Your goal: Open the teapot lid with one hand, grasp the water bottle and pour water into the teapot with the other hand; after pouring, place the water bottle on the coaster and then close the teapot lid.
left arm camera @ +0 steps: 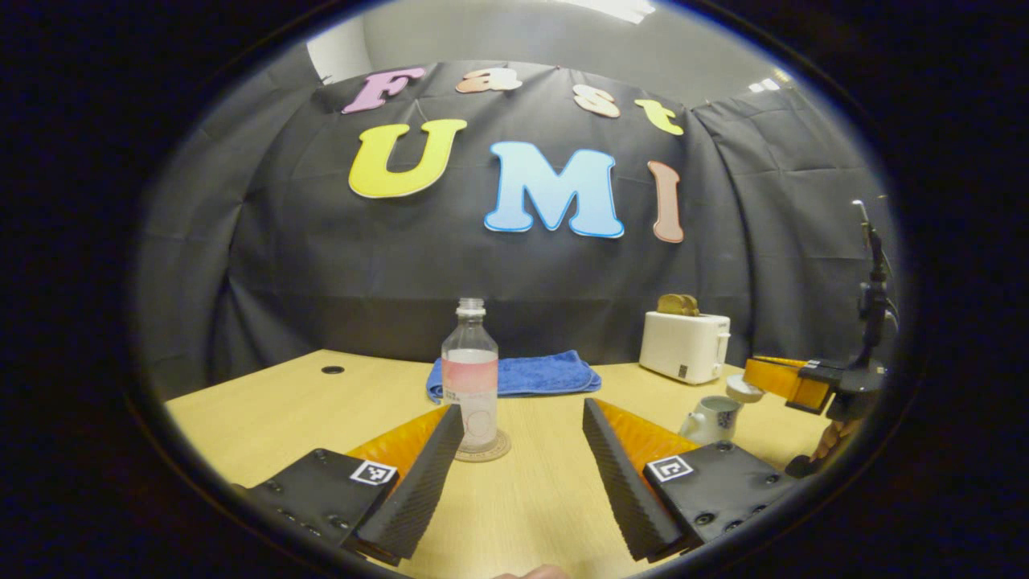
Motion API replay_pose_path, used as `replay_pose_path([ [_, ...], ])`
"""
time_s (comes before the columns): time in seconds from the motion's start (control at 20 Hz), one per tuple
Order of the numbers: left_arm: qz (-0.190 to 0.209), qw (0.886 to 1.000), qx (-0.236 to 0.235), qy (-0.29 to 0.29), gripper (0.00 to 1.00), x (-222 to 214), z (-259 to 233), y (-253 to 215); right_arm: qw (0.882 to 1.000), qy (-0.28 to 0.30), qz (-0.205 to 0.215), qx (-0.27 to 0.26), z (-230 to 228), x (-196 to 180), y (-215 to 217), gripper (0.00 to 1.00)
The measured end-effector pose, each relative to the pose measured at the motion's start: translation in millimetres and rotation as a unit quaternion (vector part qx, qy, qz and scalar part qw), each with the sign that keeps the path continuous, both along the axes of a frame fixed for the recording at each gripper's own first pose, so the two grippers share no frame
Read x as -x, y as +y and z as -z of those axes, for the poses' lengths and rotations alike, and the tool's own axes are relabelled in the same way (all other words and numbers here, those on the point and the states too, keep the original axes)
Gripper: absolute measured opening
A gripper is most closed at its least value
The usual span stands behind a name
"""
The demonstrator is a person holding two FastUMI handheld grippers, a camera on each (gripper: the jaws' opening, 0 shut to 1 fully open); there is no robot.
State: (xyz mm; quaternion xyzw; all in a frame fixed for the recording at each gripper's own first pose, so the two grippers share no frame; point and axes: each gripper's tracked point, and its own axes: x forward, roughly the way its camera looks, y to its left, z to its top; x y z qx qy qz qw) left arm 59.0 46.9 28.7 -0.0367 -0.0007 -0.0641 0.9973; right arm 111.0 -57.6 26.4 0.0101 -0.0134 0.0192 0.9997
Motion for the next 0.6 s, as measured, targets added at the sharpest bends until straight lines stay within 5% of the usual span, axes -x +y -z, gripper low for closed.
replay_pose_path([
  [0.6, -0.004, 1.0, -0.006, -0.011, 1.0, 15, 2, -4, 0.999, 0.032, 0.017, 0.002, 24, -32, -4, 0.02],
])
